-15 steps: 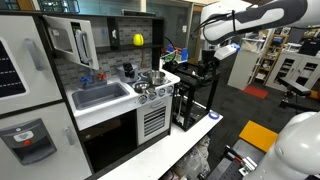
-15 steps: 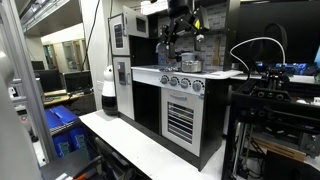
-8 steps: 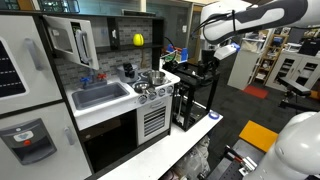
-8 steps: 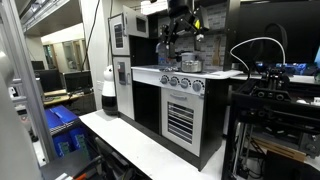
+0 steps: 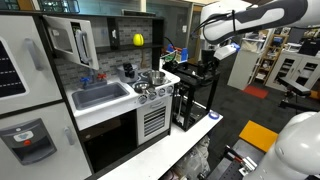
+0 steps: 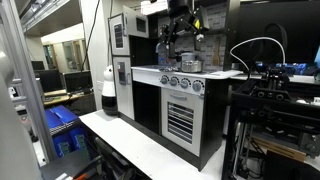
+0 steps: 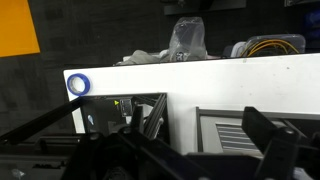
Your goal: Put the yellow object in the pot
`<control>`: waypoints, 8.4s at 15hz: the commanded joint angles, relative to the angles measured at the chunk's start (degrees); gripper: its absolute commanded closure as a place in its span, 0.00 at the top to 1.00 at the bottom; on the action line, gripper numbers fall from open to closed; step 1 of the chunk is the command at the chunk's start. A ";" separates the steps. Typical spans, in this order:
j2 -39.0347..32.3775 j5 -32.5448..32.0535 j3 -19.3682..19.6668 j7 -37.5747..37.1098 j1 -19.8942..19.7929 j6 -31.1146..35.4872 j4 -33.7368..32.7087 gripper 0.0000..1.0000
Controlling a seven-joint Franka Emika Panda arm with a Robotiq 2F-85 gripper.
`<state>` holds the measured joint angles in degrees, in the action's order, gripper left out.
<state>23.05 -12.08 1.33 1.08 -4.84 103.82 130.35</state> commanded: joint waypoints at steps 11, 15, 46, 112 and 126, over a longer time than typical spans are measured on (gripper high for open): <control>-11.39 -1.56 -3.69 4.67 5.75 1.22 -17.03 1.00; -5.75 -4.99 -7.03 7.46 9.51 3.82 -12.48 1.00; -13.60 -53.89 -15.42 -57.87 -7.37 59.63 -13.27 1.00; -38.90 -72.89 -15.15 -79.63 -4.41 65.86 -40.18 1.00; -41.40 -73.46 -15.19 -80.39 -4.24 66.80 -43.09 0.38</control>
<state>-17.12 -83.03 -14.31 -77.33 -9.38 169.20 89.18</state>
